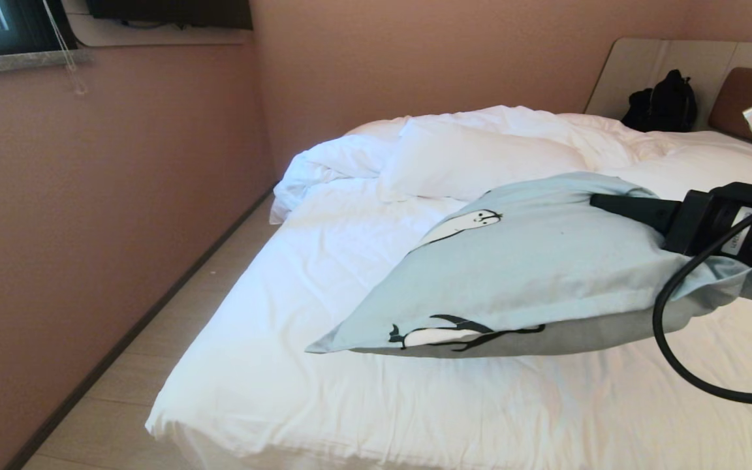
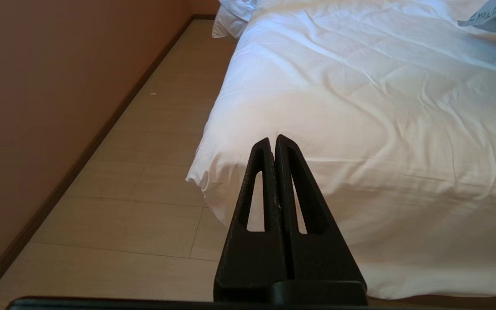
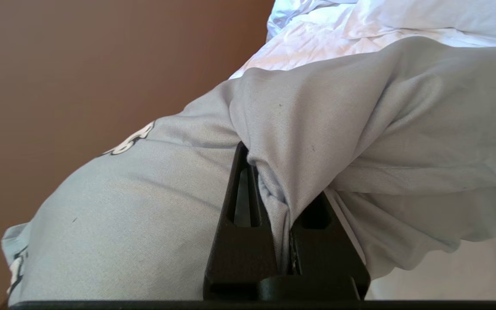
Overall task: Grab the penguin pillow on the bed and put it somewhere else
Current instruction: Move to the head of the bed
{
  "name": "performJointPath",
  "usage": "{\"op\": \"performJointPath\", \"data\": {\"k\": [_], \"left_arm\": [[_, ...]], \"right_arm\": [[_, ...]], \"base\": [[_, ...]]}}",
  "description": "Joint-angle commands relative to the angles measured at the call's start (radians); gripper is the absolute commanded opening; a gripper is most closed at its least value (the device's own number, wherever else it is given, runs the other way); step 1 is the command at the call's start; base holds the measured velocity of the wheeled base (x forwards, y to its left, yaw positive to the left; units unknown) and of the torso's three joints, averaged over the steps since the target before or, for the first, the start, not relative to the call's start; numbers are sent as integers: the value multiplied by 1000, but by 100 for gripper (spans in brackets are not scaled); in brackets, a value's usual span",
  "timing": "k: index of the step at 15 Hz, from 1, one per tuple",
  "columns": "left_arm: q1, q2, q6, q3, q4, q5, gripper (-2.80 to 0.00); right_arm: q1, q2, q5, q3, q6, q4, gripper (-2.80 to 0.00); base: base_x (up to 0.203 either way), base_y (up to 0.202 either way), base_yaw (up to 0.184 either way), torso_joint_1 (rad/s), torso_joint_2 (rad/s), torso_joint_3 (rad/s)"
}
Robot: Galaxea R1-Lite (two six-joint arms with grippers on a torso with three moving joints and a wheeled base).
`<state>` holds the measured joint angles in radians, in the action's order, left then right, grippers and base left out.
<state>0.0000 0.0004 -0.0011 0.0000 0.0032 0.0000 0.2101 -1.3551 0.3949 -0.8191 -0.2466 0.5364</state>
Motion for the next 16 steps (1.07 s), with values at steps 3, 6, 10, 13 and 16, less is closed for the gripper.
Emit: {"op": "performJointPath", "data": {"k": [3, 6, 10, 13, 16], "left_arm": [[0, 0, 0, 0, 0, 0, -280], [0, 0, 0, 0, 0, 0, -280], [0, 0, 0, 0, 0, 0, -280], [0, 0, 0, 0, 0, 0, -280], [0, 0, 0, 0, 0, 0, -280]], "right_arm": [[-6, -2, 10, -2, -2, 4, -280], [-8, -1, 10, -2, -2, 4, -280], [-12, -2, 11, -2, -2, 4, -280], [-14, -6, 12, -2, -2, 4, -280], [-14, -10, 12, -2, -2, 4, -280]], "base": [[0, 0, 0, 0, 0, 0], [0, 0, 0, 0, 0, 0], [0, 0, 0, 0, 0, 0], [0, 0, 0, 0, 0, 0], [0, 0, 0, 0, 0, 0]]}}
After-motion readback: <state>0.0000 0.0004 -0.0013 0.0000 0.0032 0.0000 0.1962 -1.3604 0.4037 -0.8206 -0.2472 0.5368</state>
